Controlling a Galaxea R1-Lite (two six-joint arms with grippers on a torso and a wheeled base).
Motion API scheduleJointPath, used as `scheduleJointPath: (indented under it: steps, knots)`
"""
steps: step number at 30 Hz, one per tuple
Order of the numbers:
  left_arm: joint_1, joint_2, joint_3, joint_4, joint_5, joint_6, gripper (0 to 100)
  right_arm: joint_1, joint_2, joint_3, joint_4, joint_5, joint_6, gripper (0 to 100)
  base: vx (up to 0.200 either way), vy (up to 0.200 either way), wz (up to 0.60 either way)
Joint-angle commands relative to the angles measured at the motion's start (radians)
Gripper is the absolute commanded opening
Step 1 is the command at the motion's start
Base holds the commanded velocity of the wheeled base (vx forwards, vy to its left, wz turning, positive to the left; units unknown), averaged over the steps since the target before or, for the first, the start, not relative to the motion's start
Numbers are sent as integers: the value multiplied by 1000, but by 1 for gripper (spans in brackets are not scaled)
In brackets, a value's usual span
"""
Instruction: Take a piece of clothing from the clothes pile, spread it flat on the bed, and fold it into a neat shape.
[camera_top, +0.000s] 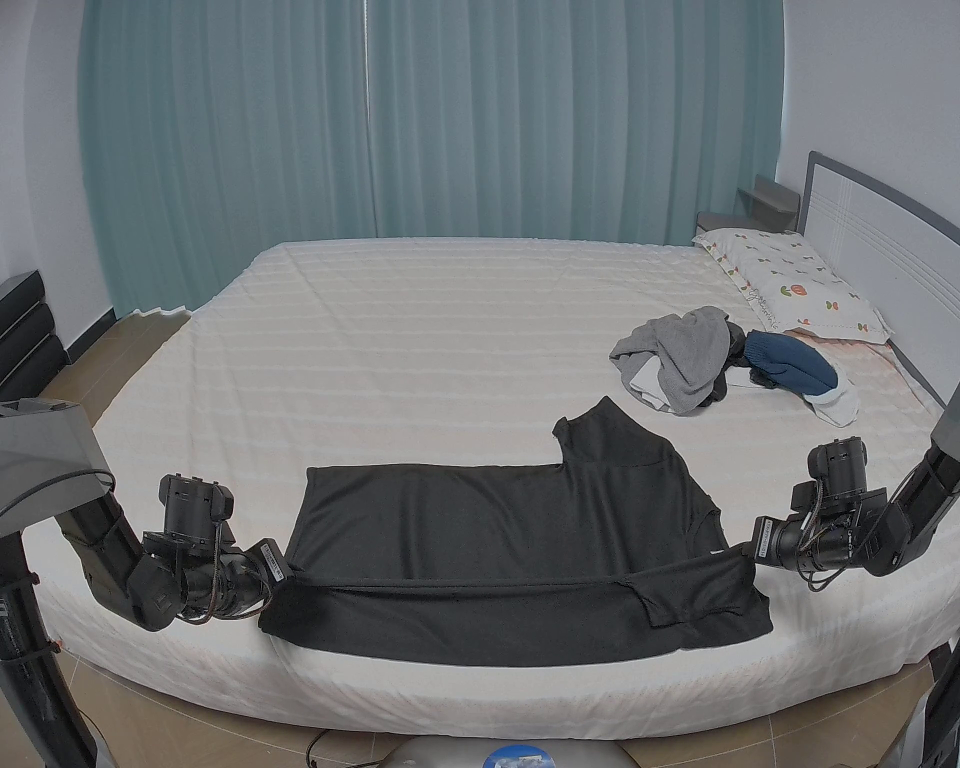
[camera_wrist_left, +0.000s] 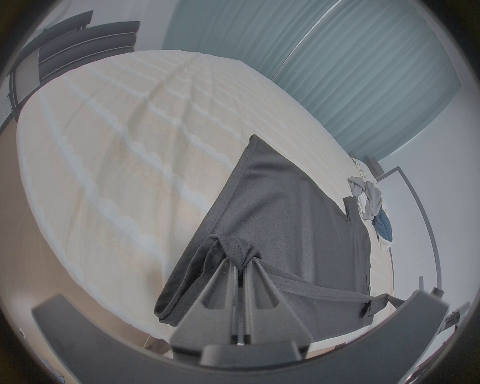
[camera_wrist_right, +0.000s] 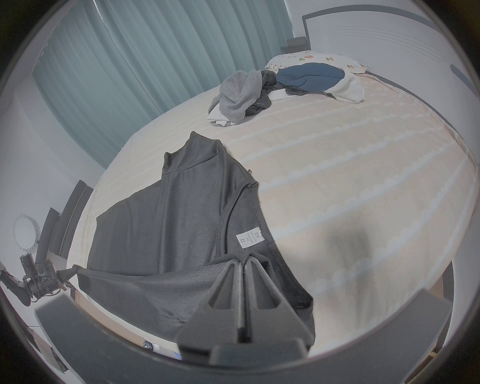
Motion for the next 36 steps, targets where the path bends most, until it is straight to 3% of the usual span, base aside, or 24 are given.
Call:
scheduleJointPath:
  steps: [1,15,16,17,24,30,36]
  knots:
    - [-5,23,-8,-1,-1,-1,0,-1,17,-3,-2,1,0,0,0,0,0]
    - [-7,88,-53,-4,-2,-2,0,1,120,-36,-81,1,13,0,0,0,0]
    - [-7,89,-53,-4,-2,-2,0,1,123,-36,-86,1,16,100,0,0,0]
    - [-7,91,-56,-4,-2,-2,100,4,134,-34,-114,0,31,100,0,0,0]
    - [-4,91,-60,-4,-2,-25,100,13,129,-23,-146,4,86,100,0,0,0]
    - [4,54,-47,-4,2,-89,100,-10,55,23,-169,6,200,100,0,0,0]
    - [31,-27,-17,-4,-2,-105,100,-9,-49,107,-183,49,272,100,0,0,0]
